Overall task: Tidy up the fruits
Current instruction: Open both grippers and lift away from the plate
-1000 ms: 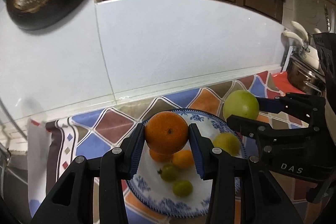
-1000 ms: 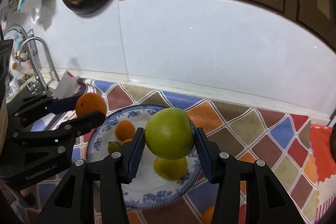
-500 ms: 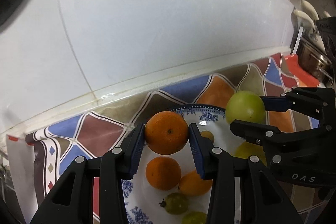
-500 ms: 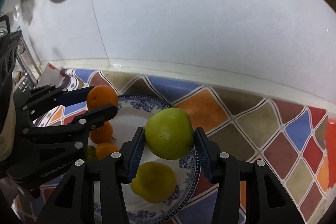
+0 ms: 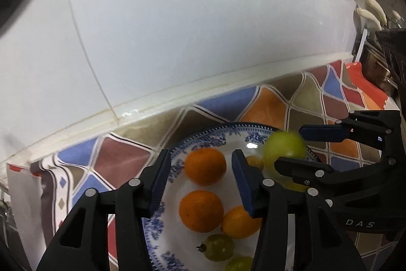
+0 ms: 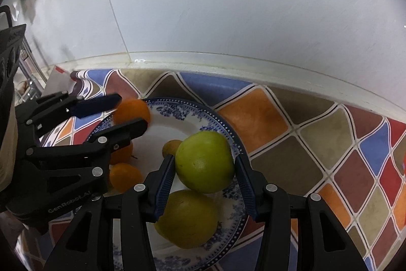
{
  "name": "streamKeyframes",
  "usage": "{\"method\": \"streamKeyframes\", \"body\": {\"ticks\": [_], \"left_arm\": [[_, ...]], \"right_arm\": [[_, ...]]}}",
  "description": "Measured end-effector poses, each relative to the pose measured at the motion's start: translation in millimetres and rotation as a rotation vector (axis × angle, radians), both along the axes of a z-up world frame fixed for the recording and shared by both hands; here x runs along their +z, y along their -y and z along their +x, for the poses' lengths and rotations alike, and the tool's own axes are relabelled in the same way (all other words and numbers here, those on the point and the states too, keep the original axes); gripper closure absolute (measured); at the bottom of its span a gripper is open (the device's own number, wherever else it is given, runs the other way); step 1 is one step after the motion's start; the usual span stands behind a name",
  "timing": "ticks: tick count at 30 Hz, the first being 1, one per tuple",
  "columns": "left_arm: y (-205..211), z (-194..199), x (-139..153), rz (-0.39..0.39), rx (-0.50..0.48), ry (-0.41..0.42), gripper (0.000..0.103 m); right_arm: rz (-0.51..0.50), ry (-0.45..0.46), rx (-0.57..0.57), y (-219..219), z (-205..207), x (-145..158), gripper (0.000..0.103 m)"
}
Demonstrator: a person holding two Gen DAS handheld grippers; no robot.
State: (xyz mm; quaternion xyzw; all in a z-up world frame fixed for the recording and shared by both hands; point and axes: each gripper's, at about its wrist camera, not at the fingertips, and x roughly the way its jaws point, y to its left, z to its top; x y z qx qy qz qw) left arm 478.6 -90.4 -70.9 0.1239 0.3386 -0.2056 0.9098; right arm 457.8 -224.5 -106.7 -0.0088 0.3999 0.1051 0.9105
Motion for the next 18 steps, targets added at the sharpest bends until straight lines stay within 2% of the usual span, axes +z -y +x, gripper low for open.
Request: {"method": "streamKeyframes", "body": {"ticks": [3,11,14,18], "left_arm": [[-7.1,-8.8,11.3,-0.004,0.017,0.037,0.048],[-21.1,-47.0,36.2,-0.027,0.09,0.099,0.038],[-26.8,-66.1,44.2,-0.044,0.118,0.111,0.037],[-33.4,-89.1,52.8,-0.065,0.142,0.123,0.03]], "right_arm": [[-0.021,0.047,-0.008,-2.1,-7.6,8.8,0.042],[-0.048,0.136,-0.042,-1.7,-40.6,35.8,0.042],[-0.05,0.17,-0.06,-2.6,-57.6,46.0,0.037],[-0.059,0.217,-0.093,-4.4,-81.9,58.8,0.034]]}}
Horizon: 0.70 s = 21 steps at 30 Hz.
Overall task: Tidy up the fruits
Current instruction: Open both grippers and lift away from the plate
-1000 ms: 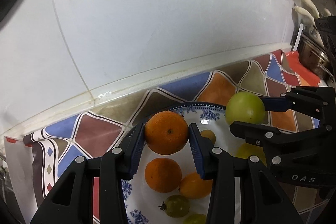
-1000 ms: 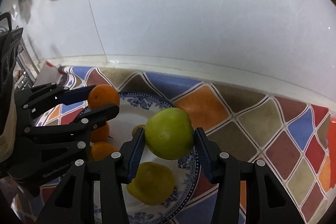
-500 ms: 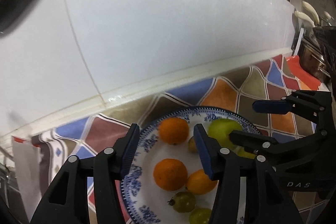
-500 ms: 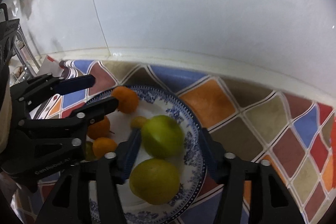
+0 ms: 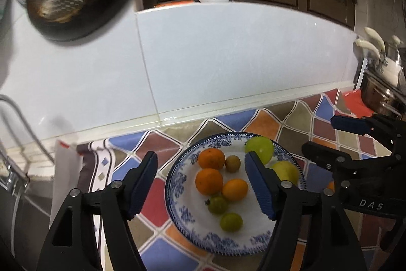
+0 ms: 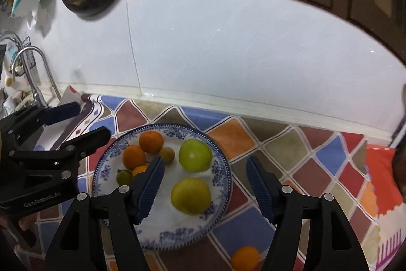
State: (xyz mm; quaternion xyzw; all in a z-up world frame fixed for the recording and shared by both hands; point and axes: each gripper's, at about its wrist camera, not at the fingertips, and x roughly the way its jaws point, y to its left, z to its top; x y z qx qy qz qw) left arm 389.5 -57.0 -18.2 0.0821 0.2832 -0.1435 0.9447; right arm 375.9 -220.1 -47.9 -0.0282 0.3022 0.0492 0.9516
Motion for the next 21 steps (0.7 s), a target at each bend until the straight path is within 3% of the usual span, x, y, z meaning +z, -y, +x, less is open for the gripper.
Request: {"method": "streamKeyframes", "body": {"ticks": [13,21], "left_arm": [[-12.3,-75.2,23.7,-0.021,0.046,0.071,0.014],[-12.3,-116.6,25.4,-0.019,0.067,0.087,0.011]], "right_arm": [[-0.004,0.104,-0.044,3.2,-74.8,27.6,0.029],[-0.005,0.133,-0.051,4.4,-113.7,29.9,0.027]]}}
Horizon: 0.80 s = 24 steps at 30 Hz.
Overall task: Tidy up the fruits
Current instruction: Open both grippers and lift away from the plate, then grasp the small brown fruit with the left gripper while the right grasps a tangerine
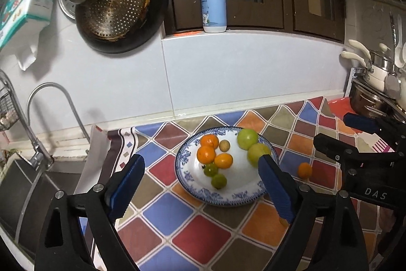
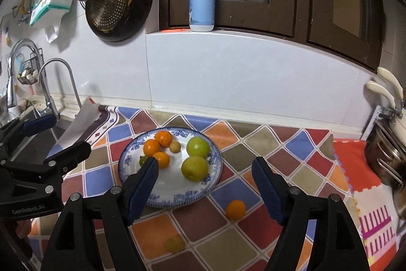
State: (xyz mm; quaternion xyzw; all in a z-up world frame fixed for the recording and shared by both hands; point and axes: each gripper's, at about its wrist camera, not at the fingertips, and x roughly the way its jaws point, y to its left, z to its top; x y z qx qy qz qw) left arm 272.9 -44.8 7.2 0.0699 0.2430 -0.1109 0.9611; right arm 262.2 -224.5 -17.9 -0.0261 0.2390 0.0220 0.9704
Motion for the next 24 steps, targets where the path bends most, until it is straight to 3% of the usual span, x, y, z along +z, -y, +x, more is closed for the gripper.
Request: {"method": "streamKeyframes", "body": {"ticks": [10,24], "left_arm": [[14.5,-36.9,-7.6,-0.019,0.005,-0.012,0.011],[57.3,-62.5,-28.8,0.006,-0.017,-0.002,0.012]], "right_arm": [[-0.006,-0.003,0.018,14.3,-31.3,-7.4,0.027],[-0.044,-0.041,0.108,44.1,-37.9,-24.5,0.027]]}}
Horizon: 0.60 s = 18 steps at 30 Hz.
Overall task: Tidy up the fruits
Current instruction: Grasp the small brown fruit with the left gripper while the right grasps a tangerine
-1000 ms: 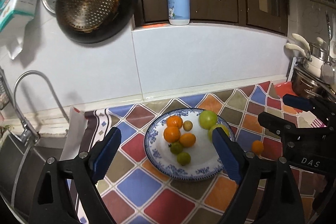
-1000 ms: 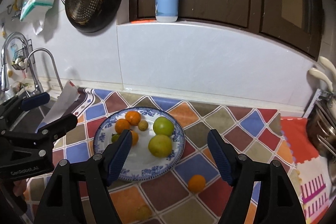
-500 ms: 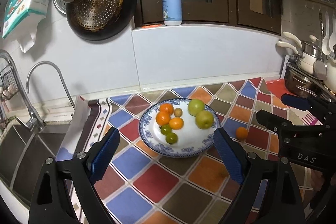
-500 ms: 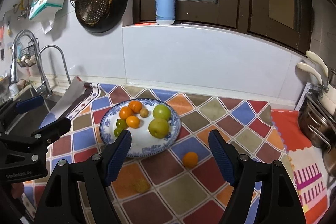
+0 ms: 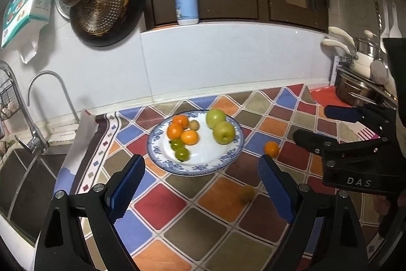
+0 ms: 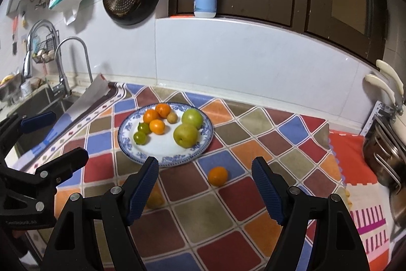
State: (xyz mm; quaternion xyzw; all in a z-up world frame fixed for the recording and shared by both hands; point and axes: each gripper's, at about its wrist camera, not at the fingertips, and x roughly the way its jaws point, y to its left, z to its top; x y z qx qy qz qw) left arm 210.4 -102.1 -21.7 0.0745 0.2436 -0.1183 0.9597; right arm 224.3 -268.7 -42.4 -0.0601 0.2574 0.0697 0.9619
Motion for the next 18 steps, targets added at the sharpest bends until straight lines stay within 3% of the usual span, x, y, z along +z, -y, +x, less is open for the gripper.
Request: {"method": "streamKeyframes", "body": {"ticks": [9,18], "left_arm": [[28.6,8.1,-33.9,0.032,-0.053,-0.086,0.015],[46.2,35.8,-71.3,0.039,-0.115,-0.234,0.033]], "right_arm": [[-0.032,-0.049,0.042,16.5,10.1,-25.5,0.027],[-0.028,-0.144,0.056,26.3,39.2,-58.8,0.027]]}}
